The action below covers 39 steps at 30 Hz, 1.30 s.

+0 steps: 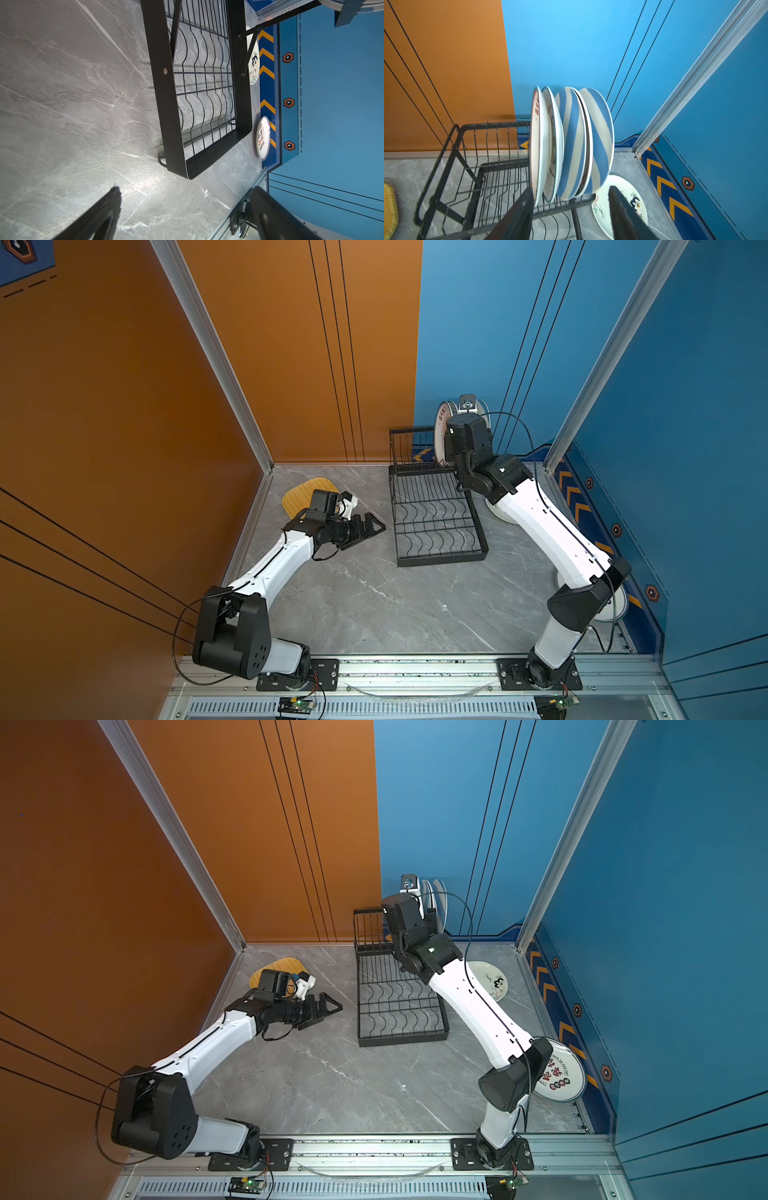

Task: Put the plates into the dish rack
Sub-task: 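Open right gripper and draw it back from the rack, then move right gripper down over the red-lettered white plate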

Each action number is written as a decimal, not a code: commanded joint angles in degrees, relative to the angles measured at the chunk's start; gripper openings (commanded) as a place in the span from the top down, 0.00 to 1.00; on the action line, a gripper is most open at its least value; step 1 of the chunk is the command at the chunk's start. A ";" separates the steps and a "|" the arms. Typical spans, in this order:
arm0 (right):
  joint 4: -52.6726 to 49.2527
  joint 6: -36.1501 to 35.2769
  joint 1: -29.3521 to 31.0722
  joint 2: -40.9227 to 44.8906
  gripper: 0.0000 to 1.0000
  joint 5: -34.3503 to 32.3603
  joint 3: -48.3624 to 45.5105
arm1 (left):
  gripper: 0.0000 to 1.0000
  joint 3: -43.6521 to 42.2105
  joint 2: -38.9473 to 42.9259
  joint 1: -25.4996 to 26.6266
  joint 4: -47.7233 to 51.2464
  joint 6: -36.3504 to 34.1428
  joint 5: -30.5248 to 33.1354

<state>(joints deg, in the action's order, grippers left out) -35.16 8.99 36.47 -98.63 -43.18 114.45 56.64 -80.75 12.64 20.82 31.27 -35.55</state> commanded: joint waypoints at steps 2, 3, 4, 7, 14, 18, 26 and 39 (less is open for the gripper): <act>-5.98 9.82 -1.19 7.43 0.40 2.47 -9.48 | 0.02 -0.89 0.70 -0.19 0.36 -0.77 0.64; -6.75 11.05 -1.54 9.13 0.40 2.55 -11.93 | 0.02 -1.01 0.76 -0.12 0.36 -0.77 0.65; -7.34 12.17 -1.94 10.68 0.40 2.69 -14.61 | 0.02 -1.09 0.77 -0.10 0.36 -0.69 0.55; -9.23 16.36 -4.69 15.85 0.40 4.40 -21.60 | 0.02 -1.26 0.80 -0.05 0.35 -0.76 0.47; -12.21 23.85 -16.77 27.40 0.39 11.28 -38.47 | 0.02 -1.25 0.33 0.60 0.34 -0.72 0.17; -12.74 26.06 -27.66 32.24 0.38 16.96 -46.72 | 0.02 -1.10 -0.10 1.36 0.30 -0.77 0.26; -12.57 25.54 -49.43 34.97 0.30 26.76 -57.04 | 0.02 -0.65 -0.50 2.57 0.32 -0.64 0.44; -6.04 21.20 -65.30 26.35 0.18 37.21 -65.25 | 0.02 0.06 -1.60 4.04 0.34 -0.57 0.39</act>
<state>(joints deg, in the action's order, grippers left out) -43.92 31.77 -27.49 -71.22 -9.08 50.41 56.21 -81.67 16.21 20.82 31.27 -35.55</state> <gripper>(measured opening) 0.821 0.981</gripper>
